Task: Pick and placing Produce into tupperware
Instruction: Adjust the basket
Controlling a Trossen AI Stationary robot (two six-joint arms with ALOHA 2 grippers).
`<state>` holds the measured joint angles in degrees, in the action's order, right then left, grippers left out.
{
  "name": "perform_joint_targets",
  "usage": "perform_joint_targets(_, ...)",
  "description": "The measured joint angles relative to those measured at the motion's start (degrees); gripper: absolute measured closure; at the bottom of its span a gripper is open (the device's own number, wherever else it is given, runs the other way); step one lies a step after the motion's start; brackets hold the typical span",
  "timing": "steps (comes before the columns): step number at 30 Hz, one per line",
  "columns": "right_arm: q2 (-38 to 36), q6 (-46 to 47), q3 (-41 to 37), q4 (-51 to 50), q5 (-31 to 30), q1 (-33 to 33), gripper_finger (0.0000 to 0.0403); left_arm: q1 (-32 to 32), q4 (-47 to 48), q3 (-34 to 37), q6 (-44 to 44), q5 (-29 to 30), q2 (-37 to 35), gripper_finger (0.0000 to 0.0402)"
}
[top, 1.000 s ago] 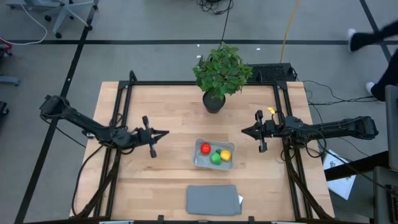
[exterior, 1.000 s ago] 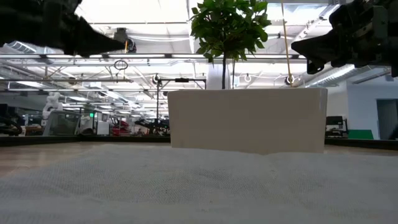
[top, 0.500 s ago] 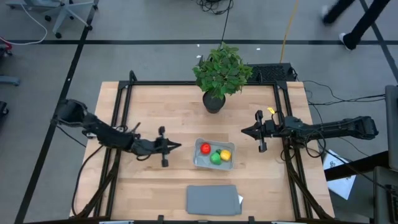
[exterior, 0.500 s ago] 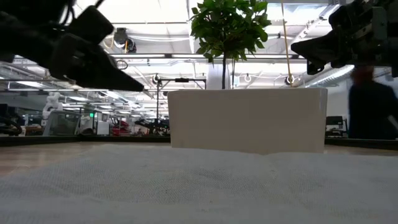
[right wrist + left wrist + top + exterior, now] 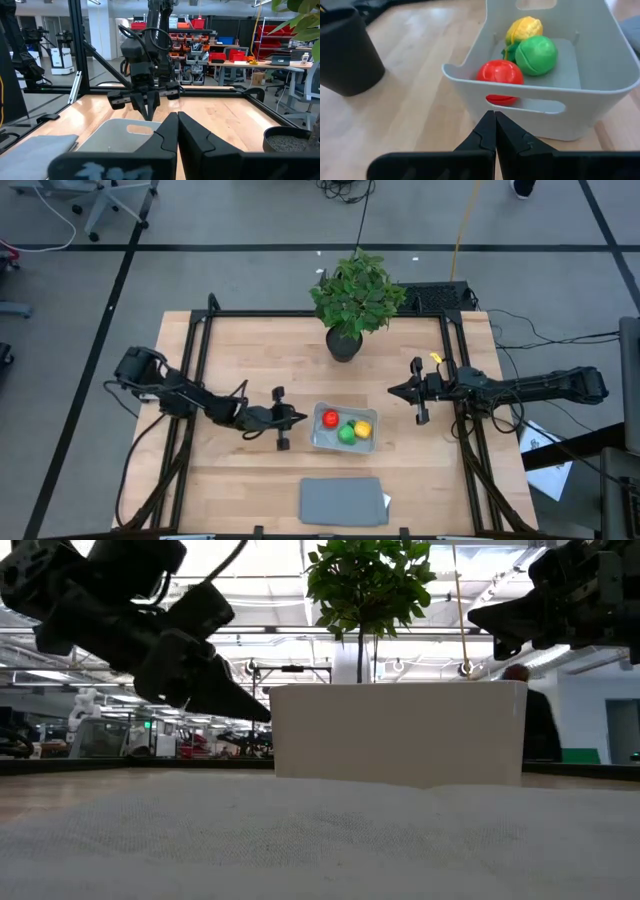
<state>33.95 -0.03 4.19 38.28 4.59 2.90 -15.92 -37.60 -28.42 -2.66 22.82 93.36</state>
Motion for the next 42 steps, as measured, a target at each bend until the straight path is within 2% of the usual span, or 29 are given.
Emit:
perform_joint_targets(11, 0.0, -0.2, 0.0, 0.0, 0.0, 0.0, 0.0403, 0.4, -0.4, -3.6, -0.2, -3.4, 4.9, 0.0401)
perform_joint_targets(42, 0.0, -0.2, 0.0, -0.3, 0.0, 0.0, 0.0403, -1.9, -4.9, -4.0, -0.3, -10.1, 4.9, 0.0402)
